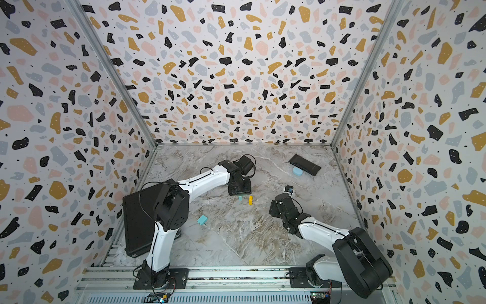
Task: Assemble the letter h with lego
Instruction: Assemble the lego brick with the lego brick.
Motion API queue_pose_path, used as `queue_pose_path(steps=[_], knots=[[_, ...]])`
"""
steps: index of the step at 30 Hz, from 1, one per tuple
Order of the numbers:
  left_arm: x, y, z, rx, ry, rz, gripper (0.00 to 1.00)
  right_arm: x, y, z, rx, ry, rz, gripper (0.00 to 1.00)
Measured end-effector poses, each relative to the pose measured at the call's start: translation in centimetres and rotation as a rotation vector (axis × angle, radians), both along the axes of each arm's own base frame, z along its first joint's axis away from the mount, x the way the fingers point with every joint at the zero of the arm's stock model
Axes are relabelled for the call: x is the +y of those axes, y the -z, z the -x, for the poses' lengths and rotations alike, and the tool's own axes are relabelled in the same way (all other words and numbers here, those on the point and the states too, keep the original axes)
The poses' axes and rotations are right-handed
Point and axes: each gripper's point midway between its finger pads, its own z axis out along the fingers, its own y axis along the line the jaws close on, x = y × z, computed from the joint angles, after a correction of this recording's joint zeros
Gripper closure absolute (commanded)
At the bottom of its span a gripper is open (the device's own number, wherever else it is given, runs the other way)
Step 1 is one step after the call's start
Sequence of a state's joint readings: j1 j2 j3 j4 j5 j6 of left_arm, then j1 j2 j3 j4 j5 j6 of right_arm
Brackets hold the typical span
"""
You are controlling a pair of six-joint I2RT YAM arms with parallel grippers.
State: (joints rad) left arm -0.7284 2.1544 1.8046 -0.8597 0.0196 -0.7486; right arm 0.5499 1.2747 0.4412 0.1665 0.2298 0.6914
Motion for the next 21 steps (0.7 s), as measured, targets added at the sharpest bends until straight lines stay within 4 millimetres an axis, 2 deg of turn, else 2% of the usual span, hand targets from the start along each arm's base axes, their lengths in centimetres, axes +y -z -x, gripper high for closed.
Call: queue_pose_path(steps=[10, 21], knots=[[0.4, -0.8, -0.2, -0.012, -0.002, -0.024, 1.0, 0.2, -0.2, -0.1, -0.003, -0.005, -0.007, 0.29], [-0.4, -1.9, -0.5, -0.017, -0.028, -0.001, 0.99, 0.3, -0.2, -0.1, -0.001, -0.008, -0.008, 0.29]])
